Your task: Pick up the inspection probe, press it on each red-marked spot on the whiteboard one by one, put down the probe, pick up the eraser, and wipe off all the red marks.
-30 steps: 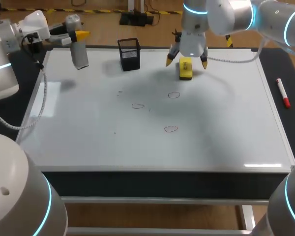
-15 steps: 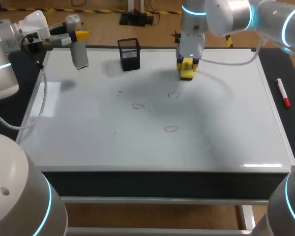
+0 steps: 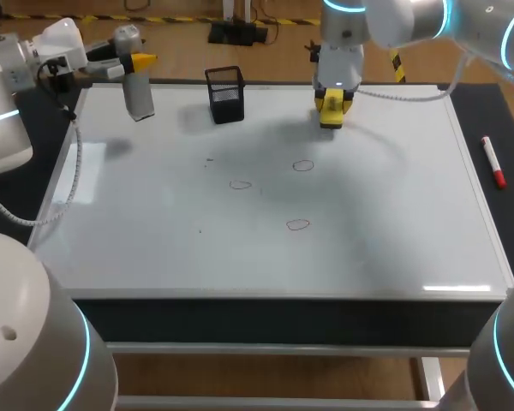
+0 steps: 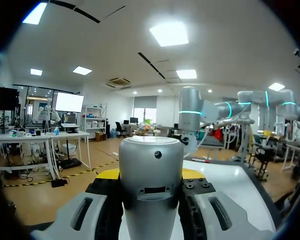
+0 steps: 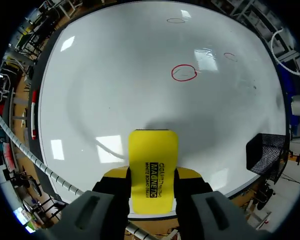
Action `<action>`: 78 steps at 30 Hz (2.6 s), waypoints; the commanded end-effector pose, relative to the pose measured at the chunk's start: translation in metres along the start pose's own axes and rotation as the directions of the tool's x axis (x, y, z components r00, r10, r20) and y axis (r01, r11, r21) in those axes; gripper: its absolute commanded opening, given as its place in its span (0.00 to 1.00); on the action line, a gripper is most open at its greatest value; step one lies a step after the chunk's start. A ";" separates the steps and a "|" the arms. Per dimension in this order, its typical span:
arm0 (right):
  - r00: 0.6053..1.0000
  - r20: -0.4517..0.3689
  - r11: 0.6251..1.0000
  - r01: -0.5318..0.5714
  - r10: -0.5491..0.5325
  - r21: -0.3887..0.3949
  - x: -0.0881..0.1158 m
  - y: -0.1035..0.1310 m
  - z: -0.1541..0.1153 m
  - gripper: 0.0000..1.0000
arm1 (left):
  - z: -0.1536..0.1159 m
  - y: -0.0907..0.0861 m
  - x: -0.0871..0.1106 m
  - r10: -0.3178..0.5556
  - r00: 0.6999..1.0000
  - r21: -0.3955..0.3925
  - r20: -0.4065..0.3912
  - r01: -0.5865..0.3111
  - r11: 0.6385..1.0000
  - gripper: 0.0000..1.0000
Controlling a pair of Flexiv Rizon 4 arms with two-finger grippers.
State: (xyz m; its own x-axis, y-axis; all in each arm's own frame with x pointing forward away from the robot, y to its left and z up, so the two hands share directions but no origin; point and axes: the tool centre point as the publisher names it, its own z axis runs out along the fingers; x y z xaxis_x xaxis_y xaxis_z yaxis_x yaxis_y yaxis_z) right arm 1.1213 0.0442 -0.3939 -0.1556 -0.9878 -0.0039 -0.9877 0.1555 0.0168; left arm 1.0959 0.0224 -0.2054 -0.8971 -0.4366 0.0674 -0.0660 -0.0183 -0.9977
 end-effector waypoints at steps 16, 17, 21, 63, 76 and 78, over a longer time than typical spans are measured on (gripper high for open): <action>0.985 0.042 0.983 -0.172 0.169 0.064 0.113 0.030 -0.040 0.00 | 0.000 -0.001 0.001 0.001 1.000 0.002 0.003 -0.001 1.000 0.00; 0.984 0.046 0.982 -0.175 0.173 0.063 0.117 0.031 -0.040 0.00 | 0.000 -0.001 0.001 0.001 1.000 0.002 0.003 -0.001 1.000 0.00; 0.981 0.038 0.979 -0.191 0.189 0.066 0.134 0.038 -0.043 0.00 | 0.000 -0.001 0.001 0.001 1.000 0.002 0.003 -0.001 1.000 0.00; 0.953 -0.004 0.951 -0.303 0.304 0.067 0.177 0.055 -0.048 0.00 | 0.026 -0.004 0.037 0.051 0.995 -0.015 -0.088 -0.053 0.998 0.00; 0.953 -0.004 0.951 -0.303 0.304 0.067 0.177 0.055 -0.048 0.00 | 0.089 0.023 0.135 0.039 0.930 0.035 -0.364 -0.028 0.999 0.00; 0.953 -0.004 0.951 -0.303 0.304 0.067 0.177 0.055 -0.048 0.00 | 0.099 0.028 0.148 0.036 0.913 0.025 -0.406 -0.028 0.999 0.00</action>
State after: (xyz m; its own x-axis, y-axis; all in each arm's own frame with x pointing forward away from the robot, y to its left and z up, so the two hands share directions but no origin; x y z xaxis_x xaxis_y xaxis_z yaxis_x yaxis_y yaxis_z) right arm 1.0397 -0.1226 -0.3471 -0.4497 -0.8932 0.0011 -0.8921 0.4491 -0.0501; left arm 0.9976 -0.1169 -0.2167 -0.9966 -0.0765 0.0291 -0.0271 -0.0273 -0.9993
